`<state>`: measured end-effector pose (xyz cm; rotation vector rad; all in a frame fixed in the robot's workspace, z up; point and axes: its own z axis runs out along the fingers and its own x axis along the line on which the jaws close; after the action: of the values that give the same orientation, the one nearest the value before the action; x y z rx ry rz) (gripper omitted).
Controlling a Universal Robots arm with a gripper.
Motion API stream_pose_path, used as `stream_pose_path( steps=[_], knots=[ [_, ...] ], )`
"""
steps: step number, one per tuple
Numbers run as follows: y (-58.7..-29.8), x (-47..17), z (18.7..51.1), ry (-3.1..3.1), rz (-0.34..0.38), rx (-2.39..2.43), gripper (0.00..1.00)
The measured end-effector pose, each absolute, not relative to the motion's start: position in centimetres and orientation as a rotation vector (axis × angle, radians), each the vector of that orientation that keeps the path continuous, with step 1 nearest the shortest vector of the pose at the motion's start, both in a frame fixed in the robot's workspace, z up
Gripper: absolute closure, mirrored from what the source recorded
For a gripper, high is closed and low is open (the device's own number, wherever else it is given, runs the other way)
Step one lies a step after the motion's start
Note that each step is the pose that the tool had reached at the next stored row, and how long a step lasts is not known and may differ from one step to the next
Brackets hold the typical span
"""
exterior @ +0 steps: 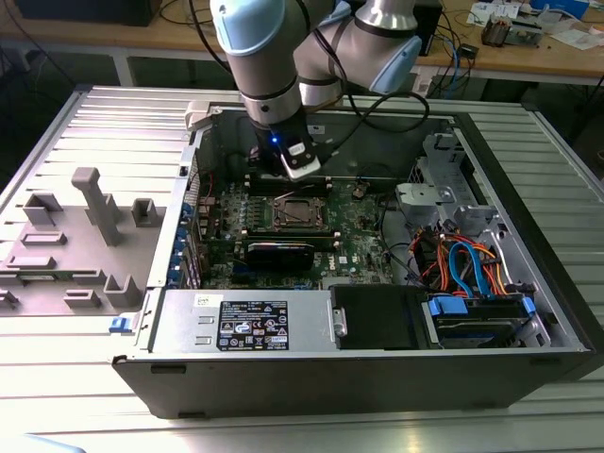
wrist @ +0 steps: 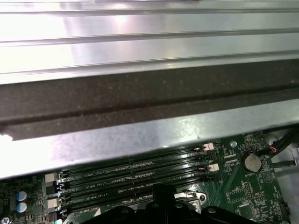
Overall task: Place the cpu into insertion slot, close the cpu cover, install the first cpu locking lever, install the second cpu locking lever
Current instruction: 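Install the first cpu locking lever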
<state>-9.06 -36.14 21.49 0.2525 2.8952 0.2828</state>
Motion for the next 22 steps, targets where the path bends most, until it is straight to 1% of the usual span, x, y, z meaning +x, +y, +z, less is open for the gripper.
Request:
stream_pose_path(
  steps=[22],
  knots=[
    [-35.91, -9.01, 21.26, 2.871, 0.261, 0.395, 0.89]
  ],
)
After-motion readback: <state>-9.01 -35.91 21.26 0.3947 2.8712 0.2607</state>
